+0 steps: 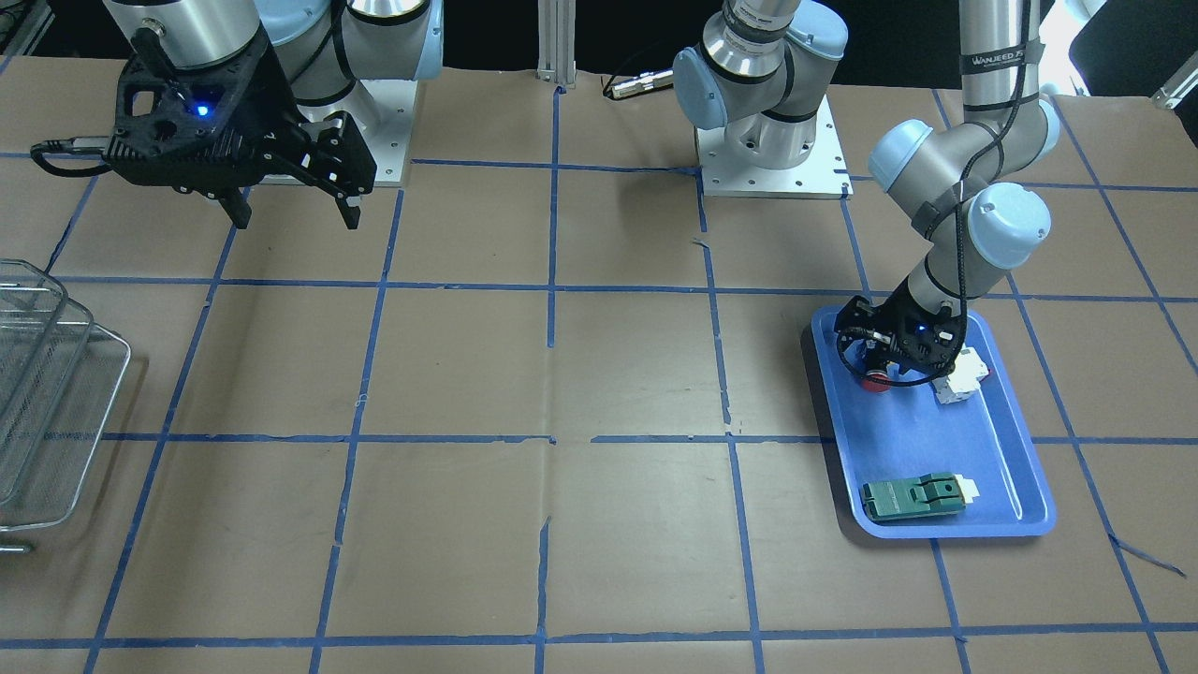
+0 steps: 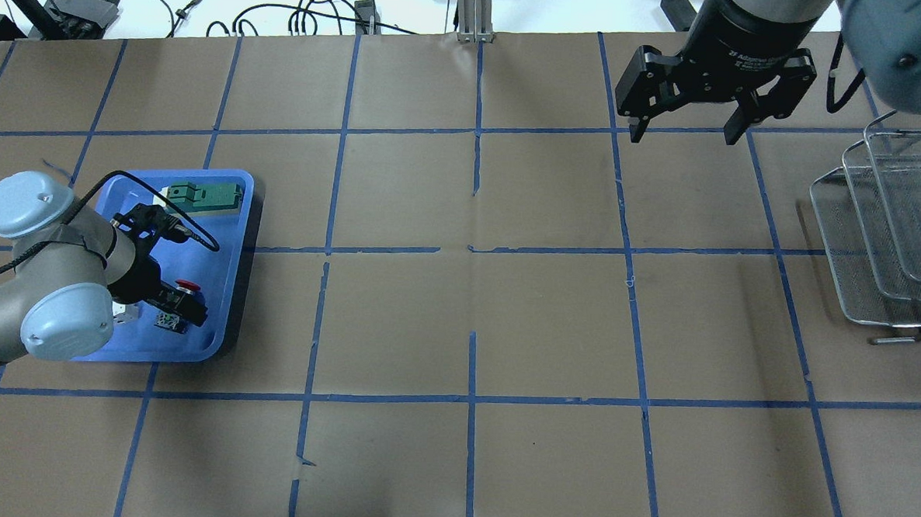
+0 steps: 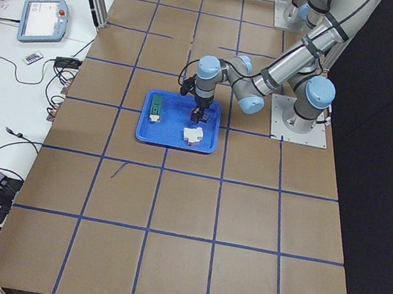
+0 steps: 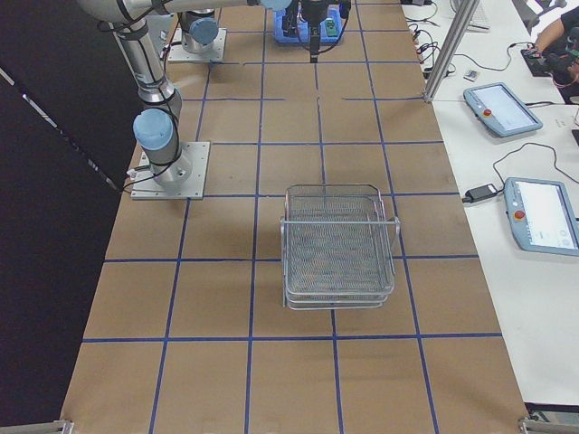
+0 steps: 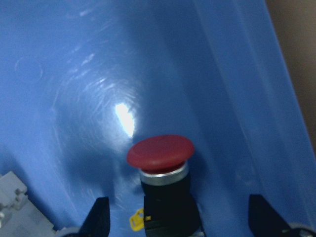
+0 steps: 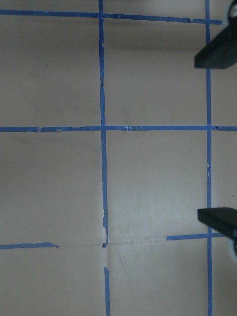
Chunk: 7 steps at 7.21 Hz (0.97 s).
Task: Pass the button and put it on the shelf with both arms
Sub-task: 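Lift the red button out of the tray with the left gripper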
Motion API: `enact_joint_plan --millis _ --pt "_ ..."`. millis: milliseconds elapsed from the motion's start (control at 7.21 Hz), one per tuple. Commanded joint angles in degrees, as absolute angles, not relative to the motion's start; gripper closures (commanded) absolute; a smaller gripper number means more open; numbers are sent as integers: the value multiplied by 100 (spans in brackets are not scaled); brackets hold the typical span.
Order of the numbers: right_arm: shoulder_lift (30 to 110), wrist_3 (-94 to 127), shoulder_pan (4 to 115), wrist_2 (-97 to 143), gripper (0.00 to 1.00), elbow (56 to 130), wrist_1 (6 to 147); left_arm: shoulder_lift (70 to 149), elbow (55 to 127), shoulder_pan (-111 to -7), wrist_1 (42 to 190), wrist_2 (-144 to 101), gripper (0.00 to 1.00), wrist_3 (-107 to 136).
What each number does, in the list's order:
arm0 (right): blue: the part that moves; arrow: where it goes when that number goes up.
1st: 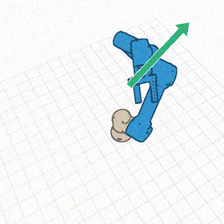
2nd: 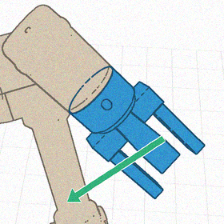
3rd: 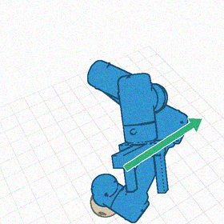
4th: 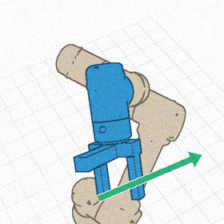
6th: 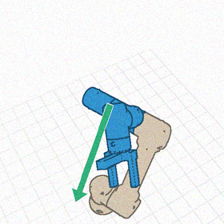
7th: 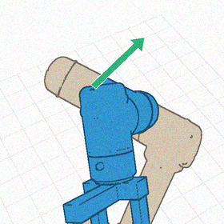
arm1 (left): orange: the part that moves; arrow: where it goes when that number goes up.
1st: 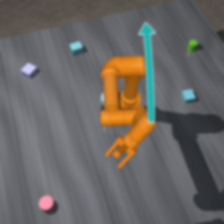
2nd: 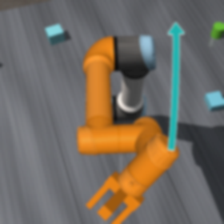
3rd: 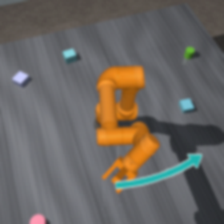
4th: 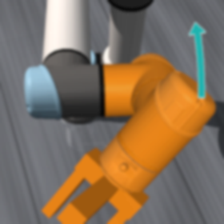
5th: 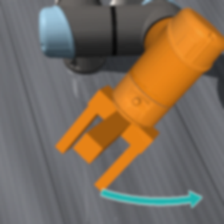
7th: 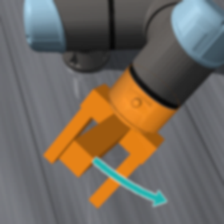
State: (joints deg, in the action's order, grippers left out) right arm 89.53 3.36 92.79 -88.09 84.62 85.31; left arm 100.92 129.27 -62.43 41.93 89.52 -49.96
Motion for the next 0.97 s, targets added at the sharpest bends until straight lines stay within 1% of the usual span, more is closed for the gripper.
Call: enact_joint_plan --millis 0,139,277,416,555,832 --pt "9053 316 9290 -8815 0 8446 7788 10142 12964 -6231 4166 8956 81 -5001" --pt "9192 282 9351 -9163 0 8464 7796 10038 12903 -6258 4183 8973 100 -4975" --pt "9306 368 9369 -9358 0 8481 7770 9924 12894 -6267 4201 8948 100 -4957" --pt "9282 404 9404 -9395 0 8508 7717 9644 12867 -6354 4227 8591 100 -4818" --pt "9403 178 9413 -9308 0 8456 7708 9328 12737 -6381 4750 7987 100 -4468" --pt "9527 -246 9387 -8598 0 8481 7725 8940 12001 -6608 6713 6993 100 -3933"
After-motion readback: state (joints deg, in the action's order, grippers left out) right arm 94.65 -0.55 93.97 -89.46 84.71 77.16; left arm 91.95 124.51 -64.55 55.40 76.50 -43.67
